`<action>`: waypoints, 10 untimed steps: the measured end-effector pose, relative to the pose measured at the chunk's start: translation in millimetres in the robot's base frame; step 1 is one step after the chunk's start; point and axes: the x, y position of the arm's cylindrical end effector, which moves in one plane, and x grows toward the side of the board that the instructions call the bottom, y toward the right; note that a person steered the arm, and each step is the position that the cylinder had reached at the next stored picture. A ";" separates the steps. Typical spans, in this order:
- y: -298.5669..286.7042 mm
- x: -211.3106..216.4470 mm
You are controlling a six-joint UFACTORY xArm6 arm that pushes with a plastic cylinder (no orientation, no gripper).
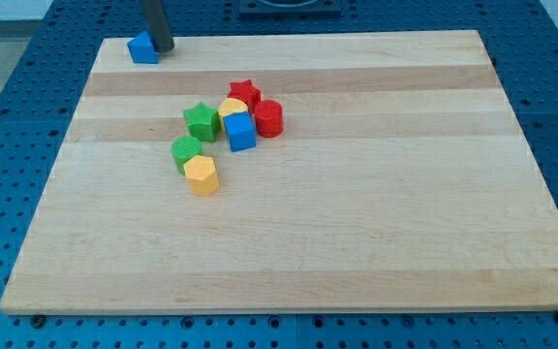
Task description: Push the green star below the blue cube
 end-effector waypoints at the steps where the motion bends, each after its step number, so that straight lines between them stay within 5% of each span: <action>1: 0.0 0.0; 3: 52.3 17.7; 8: 80.2 209.4; 10: 123.9 208.4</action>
